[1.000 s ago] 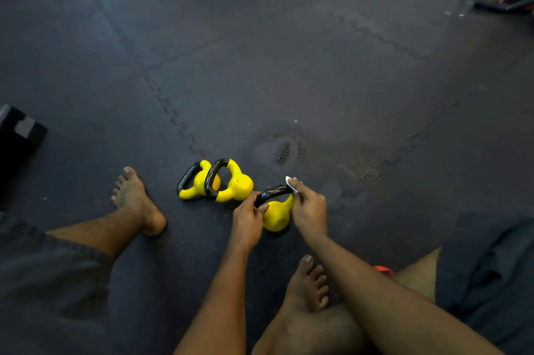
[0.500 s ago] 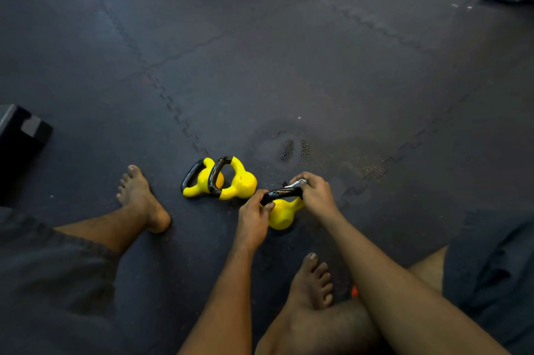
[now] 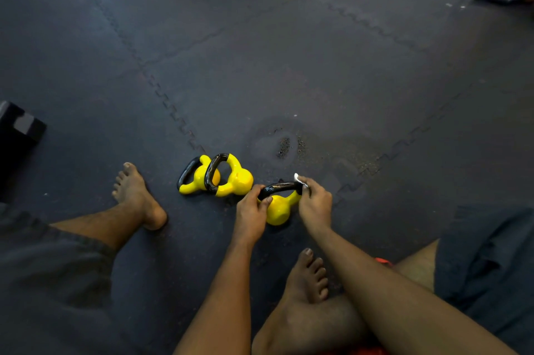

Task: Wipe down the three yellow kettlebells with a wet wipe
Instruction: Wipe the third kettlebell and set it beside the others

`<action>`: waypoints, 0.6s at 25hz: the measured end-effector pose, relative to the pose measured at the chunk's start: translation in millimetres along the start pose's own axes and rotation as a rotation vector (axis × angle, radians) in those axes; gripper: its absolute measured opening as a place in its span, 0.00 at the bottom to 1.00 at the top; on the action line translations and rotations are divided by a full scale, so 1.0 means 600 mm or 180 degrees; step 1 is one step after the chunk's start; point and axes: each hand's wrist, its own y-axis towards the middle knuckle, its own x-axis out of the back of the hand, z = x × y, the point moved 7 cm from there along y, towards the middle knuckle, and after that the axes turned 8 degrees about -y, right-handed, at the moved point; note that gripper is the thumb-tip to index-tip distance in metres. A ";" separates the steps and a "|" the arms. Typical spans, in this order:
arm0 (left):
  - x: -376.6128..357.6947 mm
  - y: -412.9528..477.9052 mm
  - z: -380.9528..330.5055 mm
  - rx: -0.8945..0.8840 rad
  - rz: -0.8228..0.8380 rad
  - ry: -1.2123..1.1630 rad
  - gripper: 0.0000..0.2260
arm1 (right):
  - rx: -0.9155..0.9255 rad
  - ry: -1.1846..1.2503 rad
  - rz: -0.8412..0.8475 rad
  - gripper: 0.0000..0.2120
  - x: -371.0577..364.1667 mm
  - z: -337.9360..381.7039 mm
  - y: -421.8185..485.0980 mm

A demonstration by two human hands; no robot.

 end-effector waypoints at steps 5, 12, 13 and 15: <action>0.002 0.001 0.001 -0.0008 -0.0089 0.0017 0.12 | 0.0745 -0.0122 0.0315 0.20 -0.026 0.034 -0.027; 0.000 -0.002 0.002 -0.0067 -0.0034 0.0070 0.12 | 0.0385 -0.0072 0.0120 0.21 -0.020 0.021 -0.018; 0.001 -0.001 0.001 -0.0073 -0.0045 0.0061 0.12 | 0.0507 0.0009 0.0185 0.21 -0.024 0.028 -0.022; 0.003 -0.002 -0.002 -0.0086 -0.0044 0.0063 0.13 | 0.0319 -0.0008 0.0132 0.20 -0.022 0.018 -0.019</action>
